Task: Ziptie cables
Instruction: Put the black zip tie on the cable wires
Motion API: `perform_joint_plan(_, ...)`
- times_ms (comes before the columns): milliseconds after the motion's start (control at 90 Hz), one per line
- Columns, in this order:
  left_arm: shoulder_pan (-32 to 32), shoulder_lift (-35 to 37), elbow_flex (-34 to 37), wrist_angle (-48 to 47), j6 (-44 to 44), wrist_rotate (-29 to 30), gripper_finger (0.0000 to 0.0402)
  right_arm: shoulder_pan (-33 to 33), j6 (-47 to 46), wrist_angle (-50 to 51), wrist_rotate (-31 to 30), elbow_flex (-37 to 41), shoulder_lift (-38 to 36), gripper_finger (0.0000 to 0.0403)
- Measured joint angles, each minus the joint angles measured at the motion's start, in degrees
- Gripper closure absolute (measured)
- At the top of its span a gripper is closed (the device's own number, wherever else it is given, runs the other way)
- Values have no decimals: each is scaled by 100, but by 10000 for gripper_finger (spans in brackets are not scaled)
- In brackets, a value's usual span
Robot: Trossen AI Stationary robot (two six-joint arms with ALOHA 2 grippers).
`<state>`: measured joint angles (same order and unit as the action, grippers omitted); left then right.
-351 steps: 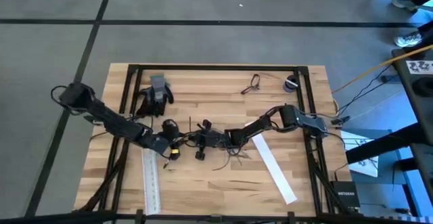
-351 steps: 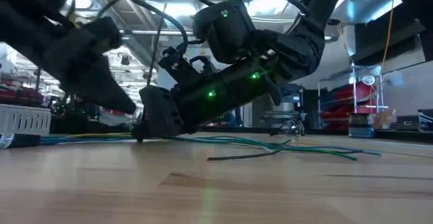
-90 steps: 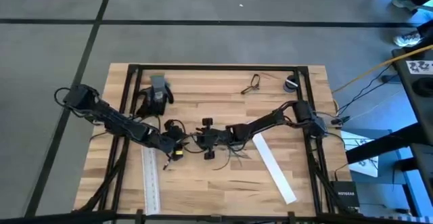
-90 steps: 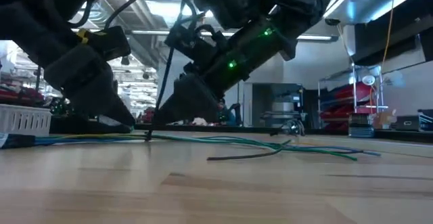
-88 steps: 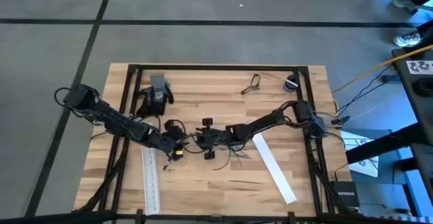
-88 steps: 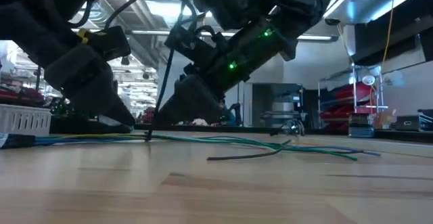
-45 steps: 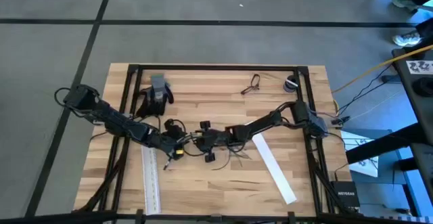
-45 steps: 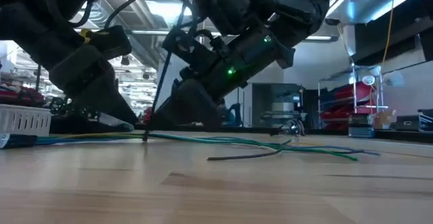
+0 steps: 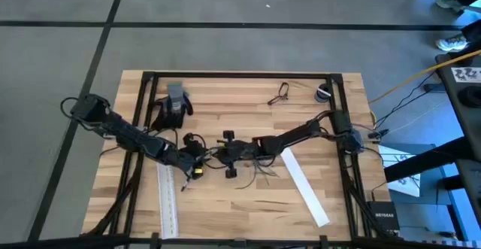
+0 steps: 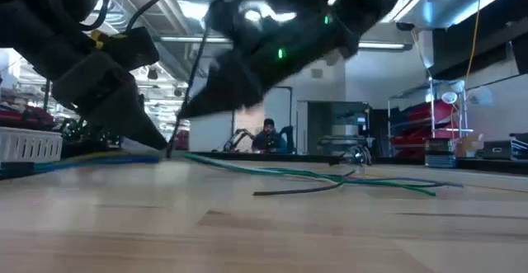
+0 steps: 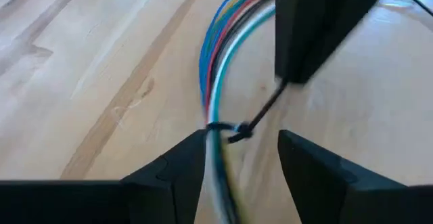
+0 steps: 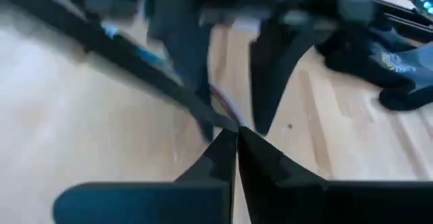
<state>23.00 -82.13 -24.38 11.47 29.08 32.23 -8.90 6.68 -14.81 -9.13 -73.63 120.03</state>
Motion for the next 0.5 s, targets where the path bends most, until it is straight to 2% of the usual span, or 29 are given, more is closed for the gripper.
perform_joint_plan(211, -52, 0, -2, 8, -55, 18, 231, 254, -801, 181, 316, 2, -106, 403)
perform_joint_plan(500, -69, -1, -2, 289, -192, 29, 231, 514, -944, 118, 434, 11, -53, 403)
